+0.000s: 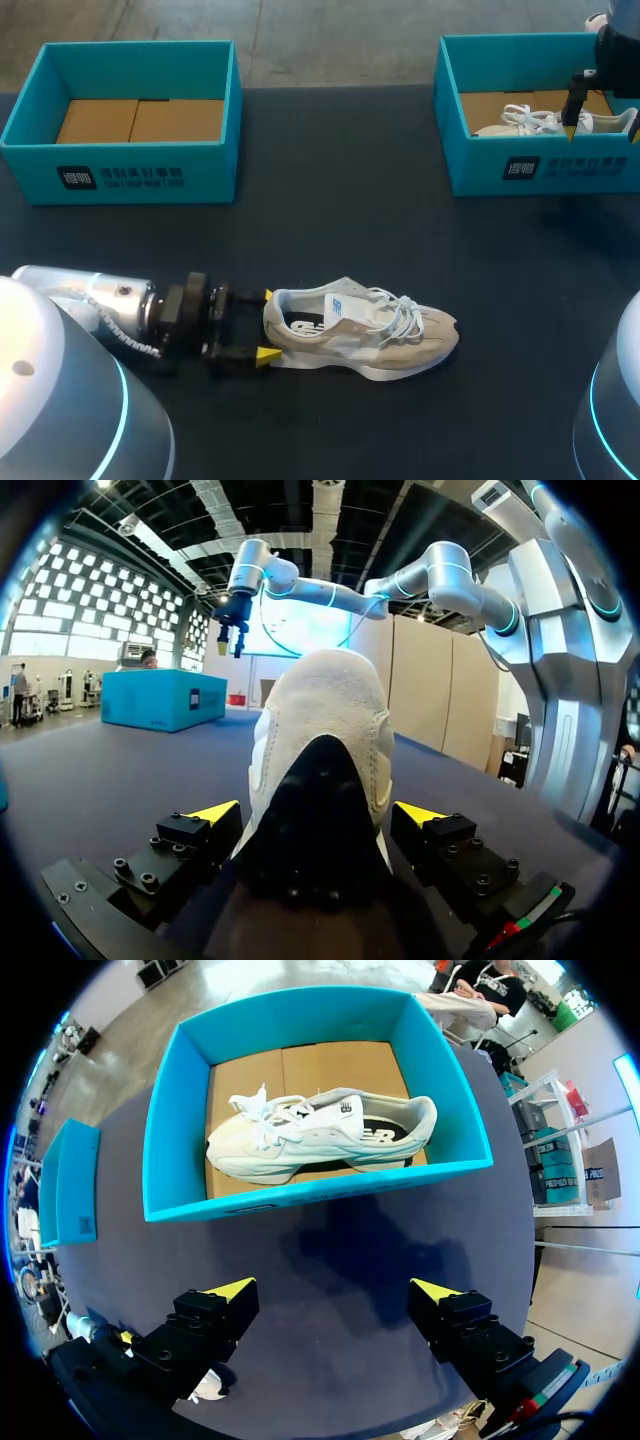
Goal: Take the shoe out of the shoebox, open the shoe tongue, remove and reinsert the insole, then place the shoe into the shoebox
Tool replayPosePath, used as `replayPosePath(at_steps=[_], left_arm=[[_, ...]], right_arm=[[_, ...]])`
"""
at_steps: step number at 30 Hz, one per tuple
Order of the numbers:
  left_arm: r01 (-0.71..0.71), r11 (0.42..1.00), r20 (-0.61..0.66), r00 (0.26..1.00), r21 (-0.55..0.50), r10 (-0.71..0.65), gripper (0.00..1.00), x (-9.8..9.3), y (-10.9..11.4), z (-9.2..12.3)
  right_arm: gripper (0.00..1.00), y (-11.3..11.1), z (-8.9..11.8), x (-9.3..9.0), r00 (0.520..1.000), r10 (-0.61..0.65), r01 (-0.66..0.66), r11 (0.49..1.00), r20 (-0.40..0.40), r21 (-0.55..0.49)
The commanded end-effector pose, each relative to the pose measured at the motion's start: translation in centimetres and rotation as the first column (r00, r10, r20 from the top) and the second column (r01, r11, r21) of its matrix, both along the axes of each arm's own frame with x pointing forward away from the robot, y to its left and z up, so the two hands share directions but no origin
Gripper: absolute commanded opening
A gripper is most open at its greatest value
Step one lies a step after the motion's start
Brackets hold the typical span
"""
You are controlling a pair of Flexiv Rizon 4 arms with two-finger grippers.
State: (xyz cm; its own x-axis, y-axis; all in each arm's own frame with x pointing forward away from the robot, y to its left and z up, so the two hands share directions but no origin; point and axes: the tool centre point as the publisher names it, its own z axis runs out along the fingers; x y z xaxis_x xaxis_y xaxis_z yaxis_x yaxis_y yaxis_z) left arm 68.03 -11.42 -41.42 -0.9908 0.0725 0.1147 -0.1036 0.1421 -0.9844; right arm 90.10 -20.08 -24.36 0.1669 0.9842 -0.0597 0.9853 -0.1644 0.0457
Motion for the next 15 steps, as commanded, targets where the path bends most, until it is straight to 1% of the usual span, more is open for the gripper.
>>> replayPosePath(at_steps=[1, 15], left_arm=[[-0.002, 1.000, 0.001, 1.000, 0.000, 0.002, 1.00, 0.0, -0.4, 0.0], [-0.002, 1.000, 0.005, 1.000, 0.004, 0.002, 1.00, -0.1, -1.5, -0.1]], right_arm=[[1.00, 0.0, 0.0, -0.1, 1.000, 0.000, 0.000, 1.000, 0.002, 0.000], [1.00, 0.0, 0.0, -0.1, 1.000, 0.000, 0.000, 1.000, 0.002, 0.000]])
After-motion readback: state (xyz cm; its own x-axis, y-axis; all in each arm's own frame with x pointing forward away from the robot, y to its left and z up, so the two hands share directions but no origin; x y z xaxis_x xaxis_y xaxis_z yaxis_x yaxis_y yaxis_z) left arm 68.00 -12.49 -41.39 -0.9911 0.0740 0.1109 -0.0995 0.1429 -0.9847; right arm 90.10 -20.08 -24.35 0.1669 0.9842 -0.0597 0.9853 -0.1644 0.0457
